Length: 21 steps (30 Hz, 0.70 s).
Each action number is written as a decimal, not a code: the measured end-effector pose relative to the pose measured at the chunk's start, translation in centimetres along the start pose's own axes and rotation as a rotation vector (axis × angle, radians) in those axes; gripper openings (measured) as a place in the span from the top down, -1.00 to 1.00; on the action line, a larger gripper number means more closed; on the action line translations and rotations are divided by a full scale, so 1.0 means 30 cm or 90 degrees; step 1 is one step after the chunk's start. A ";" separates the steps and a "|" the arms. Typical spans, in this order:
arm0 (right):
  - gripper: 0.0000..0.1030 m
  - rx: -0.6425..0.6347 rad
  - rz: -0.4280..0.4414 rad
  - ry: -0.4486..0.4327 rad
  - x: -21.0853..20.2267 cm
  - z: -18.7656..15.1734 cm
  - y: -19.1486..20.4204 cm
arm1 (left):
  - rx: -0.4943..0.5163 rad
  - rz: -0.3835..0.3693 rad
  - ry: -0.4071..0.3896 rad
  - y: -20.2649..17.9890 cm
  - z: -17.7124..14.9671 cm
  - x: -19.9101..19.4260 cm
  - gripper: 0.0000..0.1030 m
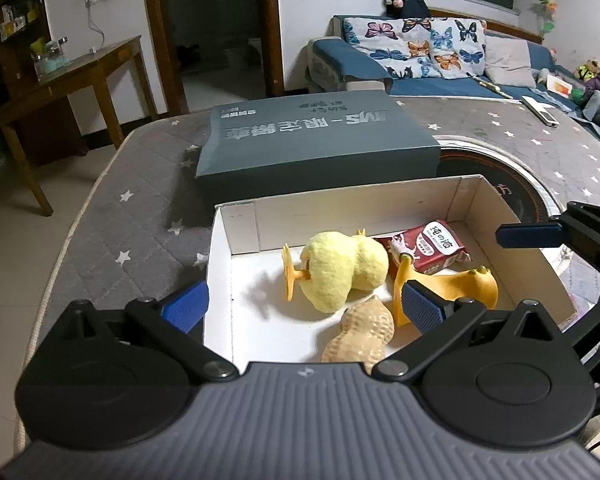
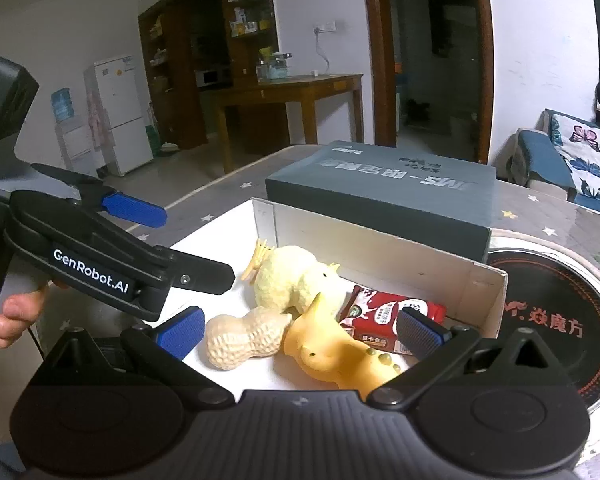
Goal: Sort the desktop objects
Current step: 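Raise the left gripper out of the white box toward the grey lid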
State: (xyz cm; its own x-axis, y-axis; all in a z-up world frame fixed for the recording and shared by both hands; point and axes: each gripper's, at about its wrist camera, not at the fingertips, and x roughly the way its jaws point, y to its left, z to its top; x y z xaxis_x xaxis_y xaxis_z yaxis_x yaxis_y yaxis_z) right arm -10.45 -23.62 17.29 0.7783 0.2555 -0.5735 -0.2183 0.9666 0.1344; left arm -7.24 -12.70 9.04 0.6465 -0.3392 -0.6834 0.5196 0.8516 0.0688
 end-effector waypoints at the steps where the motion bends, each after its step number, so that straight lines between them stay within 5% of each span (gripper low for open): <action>1: -1.00 0.002 -0.002 0.001 0.000 0.002 -0.001 | 0.000 0.002 0.000 0.000 0.002 0.001 -0.99; 21: -1.00 0.029 -0.037 0.016 0.009 0.060 -0.032 | 0.008 0.044 0.004 0.002 0.071 0.029 -1.00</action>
State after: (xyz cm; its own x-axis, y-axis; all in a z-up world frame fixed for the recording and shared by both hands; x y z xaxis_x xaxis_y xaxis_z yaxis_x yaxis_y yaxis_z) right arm -8.96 -24.45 18.46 0.7739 0.1990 -0.6013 -0.1457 0.9798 0.1367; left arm -5.47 -13.79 10.01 0.6779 -0.2767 -0.6811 0.4804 0.8680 0.1256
